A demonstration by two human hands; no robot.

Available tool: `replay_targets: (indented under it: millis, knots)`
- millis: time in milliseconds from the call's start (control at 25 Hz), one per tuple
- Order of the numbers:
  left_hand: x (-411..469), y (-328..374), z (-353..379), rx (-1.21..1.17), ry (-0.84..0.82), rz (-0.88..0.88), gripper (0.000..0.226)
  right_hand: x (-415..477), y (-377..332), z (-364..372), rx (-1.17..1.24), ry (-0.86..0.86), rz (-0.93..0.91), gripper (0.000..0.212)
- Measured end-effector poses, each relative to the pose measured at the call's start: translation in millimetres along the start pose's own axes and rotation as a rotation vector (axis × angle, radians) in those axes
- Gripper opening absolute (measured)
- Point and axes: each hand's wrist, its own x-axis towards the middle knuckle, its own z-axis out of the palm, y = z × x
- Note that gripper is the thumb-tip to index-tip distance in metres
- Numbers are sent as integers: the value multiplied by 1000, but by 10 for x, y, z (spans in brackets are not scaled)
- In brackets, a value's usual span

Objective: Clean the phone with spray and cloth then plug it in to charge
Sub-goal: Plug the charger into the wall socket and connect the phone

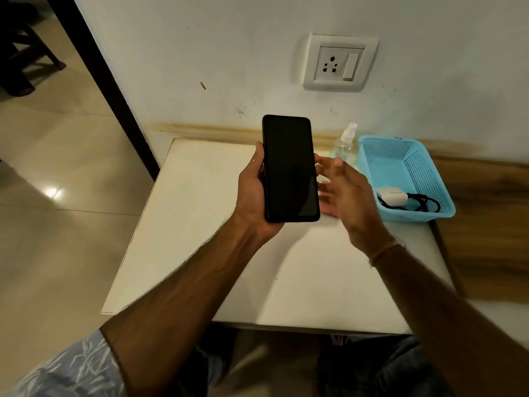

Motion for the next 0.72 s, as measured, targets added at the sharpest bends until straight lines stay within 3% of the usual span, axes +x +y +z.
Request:
replay_targets:
  millis: [200,360,720]
  knots:
    - [-51,34,91,57,-1,8,75,-161,-163,275,324,31,-108,36]
    - [-80,77,133,43,-6,42,66,-169,-154,333,408,51,-210,33]
    - [-135,137,236,54,37,130,62,-285,-371,268,511,32,-234,24]
